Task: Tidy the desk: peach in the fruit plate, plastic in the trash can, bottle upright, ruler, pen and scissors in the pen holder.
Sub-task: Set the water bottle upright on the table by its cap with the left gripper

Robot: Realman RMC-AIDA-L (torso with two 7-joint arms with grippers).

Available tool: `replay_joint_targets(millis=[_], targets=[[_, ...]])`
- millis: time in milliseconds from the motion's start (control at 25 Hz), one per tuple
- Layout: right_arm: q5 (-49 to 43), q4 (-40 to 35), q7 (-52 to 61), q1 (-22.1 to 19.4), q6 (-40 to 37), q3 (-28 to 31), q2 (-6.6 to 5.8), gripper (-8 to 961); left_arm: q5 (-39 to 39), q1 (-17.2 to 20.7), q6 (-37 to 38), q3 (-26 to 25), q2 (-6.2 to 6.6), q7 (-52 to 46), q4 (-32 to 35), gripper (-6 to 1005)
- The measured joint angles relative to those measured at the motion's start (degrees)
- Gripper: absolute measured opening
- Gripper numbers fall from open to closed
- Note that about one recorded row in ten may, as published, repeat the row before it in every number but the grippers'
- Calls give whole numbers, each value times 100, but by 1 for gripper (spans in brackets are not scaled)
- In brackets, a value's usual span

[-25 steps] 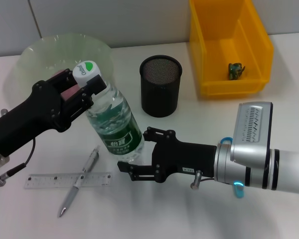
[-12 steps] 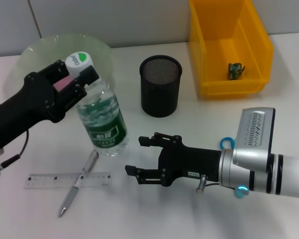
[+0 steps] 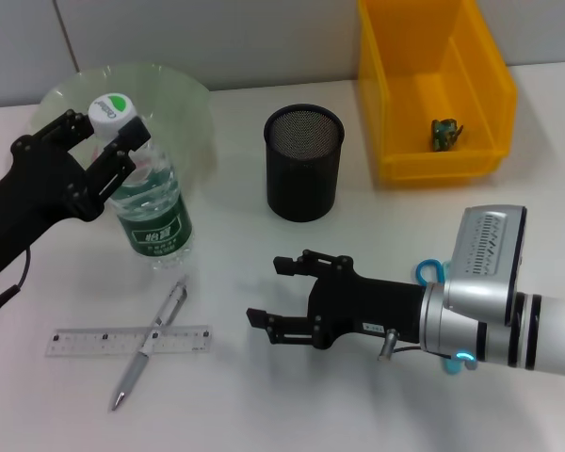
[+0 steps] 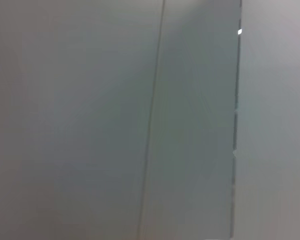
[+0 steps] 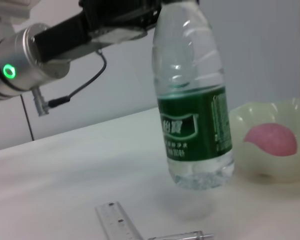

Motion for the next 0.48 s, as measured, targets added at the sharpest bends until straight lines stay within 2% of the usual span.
replay_joint_targets(millis=[360,480], targets=[[9,-1,23,-21,39,92,-5,808,-394,-107,-587,-30,-28,1309,-742,445],[14,-1,35,-30,61,98,-5,808,-480,-138,-714,-54,-36,1478,-860,445]])
